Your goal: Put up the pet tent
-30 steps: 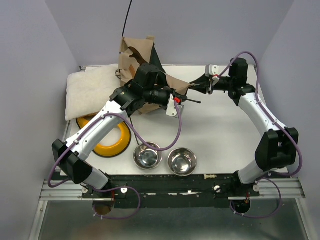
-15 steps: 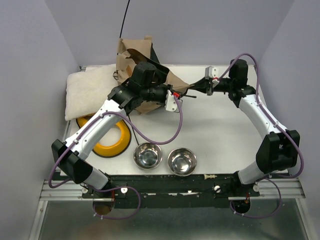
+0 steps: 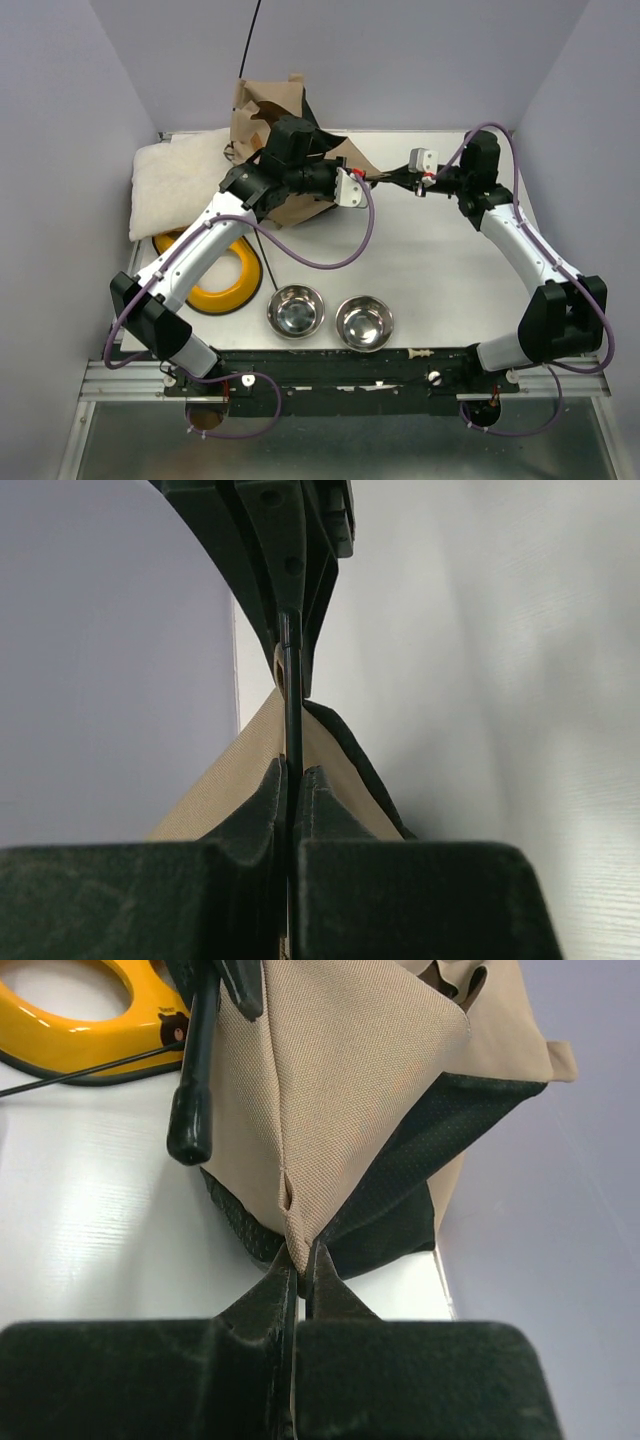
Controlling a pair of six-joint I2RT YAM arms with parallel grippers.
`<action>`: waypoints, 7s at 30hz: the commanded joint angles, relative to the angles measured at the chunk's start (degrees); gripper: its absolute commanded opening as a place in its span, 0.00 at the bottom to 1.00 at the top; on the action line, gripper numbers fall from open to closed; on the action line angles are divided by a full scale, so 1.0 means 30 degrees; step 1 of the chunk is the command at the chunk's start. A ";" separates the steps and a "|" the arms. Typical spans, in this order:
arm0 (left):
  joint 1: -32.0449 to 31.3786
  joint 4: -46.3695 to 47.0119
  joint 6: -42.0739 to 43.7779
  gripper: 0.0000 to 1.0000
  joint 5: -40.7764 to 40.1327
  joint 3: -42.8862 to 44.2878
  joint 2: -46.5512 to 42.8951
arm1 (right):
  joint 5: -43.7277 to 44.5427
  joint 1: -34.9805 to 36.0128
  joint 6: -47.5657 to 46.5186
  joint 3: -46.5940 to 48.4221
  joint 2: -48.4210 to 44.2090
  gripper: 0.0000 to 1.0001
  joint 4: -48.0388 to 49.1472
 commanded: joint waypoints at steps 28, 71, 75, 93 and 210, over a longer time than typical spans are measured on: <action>0.1982 -0.2844 -0.0083 0.00 -0.4130 0.1070 0.1301 | 0.0959 -0.0052 -0.1122 -0.1095 -0.1248 0.01 0.0853; 0.1631 -0.3724 0.2346 0.00 -0.5067 0.0106 0.1478 | 0.0959 -0.0052 -0.0129 0.0076 -0.0721 0.01 -0.0582; 0.1513 -0.3459 0.2436 0.00 -0.5185 -0.0159 0.1360 | 0.0988 -0.0052 -0.0156 0.0253 -0.0633 0.01 -0.0817; 0.1631 -0.3664 0.1294 0.00 -0.3897 0.0806 0.1125 | 0.1135 -0.0052 -0.1826 -0.0567 -0.1014 0.01 -0.1080; -0.0156 -0.6476 0.2613 0.00 -0.4806 0.3472 0.3352 | 0.1896 0.1120 -0.6191 -0.0274 -0.1219 0.01 -0.3307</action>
